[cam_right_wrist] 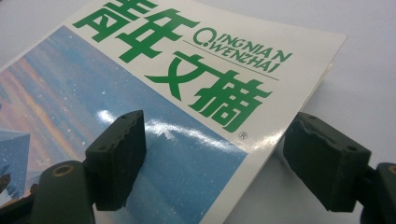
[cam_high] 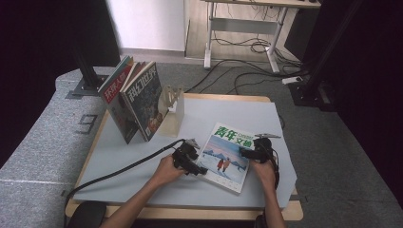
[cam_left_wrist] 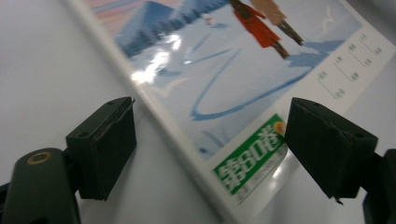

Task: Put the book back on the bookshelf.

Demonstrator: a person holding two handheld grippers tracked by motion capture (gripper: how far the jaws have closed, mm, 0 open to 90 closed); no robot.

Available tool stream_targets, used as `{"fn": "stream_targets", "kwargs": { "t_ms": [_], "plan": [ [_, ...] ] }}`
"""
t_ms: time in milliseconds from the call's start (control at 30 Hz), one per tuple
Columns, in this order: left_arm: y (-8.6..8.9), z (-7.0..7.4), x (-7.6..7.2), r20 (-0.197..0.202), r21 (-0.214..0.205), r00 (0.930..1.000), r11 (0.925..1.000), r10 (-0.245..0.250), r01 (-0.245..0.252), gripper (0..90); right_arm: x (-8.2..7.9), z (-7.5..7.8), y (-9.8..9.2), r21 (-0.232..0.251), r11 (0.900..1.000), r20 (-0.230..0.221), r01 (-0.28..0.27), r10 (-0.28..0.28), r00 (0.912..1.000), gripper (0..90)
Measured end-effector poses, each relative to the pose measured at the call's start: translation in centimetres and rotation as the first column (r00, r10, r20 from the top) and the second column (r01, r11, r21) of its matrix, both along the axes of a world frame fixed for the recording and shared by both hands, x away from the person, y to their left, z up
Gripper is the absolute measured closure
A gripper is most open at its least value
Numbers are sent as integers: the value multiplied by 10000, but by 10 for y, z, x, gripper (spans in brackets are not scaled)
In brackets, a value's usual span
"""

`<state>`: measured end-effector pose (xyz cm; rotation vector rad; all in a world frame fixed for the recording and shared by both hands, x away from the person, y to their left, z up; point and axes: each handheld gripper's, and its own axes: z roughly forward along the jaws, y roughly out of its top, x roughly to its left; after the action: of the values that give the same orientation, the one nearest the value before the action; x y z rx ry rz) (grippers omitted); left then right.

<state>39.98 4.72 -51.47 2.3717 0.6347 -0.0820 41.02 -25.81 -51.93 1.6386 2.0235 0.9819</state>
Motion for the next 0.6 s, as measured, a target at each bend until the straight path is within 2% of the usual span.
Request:
{"fn": "stream_targets", "kwargs": {
  "t_ms": [100,233,333,433,600],
  "plan": [
    [-4,3,-1,-10,386,10000,9992,81,-80,135,-2,0,-2,164,9998,-132,-57,59,9999,230],
    [-1,5,1,-307,350,9990,9989,319,-308,197,-4,1,-2,206,9997,-189,-87,91,9998,249],
    [2,5,1,-419,255,9985,9991,363,-352,251,-5,2,0,6,9997,-214,-251,251,9995,255],
    [4,5,0,-446,205,9984,9992,361,-353,266,-8,5,6,-295,9985,-222,-461,455,9987,261],
    [4,7,-6,-453,433,9983,9985,357,-337,266,-10,6,12,-499,9963,-175,-702,694,9974,267]
  ]
}}
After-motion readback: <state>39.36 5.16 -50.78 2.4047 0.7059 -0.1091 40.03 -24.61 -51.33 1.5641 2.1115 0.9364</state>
